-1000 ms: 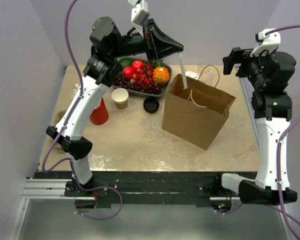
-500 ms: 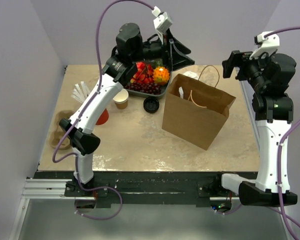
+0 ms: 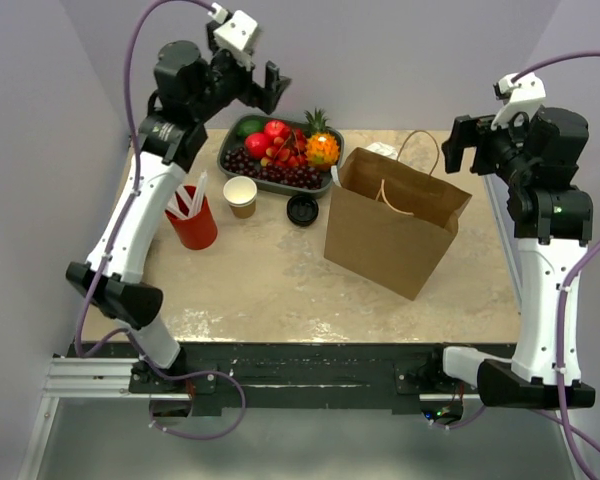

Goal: Pack the takeout coffee

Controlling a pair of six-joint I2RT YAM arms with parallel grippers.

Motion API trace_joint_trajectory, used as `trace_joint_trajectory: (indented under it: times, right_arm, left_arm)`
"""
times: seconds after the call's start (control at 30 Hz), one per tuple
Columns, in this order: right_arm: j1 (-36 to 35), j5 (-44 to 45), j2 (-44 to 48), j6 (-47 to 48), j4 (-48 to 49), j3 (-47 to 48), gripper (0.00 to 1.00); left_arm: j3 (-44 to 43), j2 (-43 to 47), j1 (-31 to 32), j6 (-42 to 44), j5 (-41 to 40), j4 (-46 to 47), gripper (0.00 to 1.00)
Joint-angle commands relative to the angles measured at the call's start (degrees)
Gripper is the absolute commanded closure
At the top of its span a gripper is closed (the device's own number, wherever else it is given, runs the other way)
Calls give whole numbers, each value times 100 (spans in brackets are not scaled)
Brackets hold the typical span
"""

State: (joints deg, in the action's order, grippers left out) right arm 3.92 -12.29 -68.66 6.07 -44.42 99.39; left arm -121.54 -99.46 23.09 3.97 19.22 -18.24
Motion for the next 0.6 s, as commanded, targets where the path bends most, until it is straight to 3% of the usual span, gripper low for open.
trace_joint_trajectory:
  times: [0.0, 0.13, 0.27, 0.43, 0.57]
  right_arm:
    - [30, 1192, 46, -403, -137, 10, 1]
    - [30, 1581, -138, -527, 205, 220, 1]
    - [30, 1275, -95, -475, 846, 177, 1]
    - [30, 835, 37, -466, 1637, -183, 1]
    - [30, 772, -243, -501, 1840, 79, 1]
  left_arm:
    - [603, 690, -190, 1194, -1900, -407, 0]
    - [1184, 1016, -673, 397, -2352, -716, 0]
    - [1702, 1411, -736, 491, -2581, -584, 0]
    - [1677, 1359, -1034, 474, -2424, -654, 0]
    - [1458, 1254, -1254, 456, -2432, -611, 0]
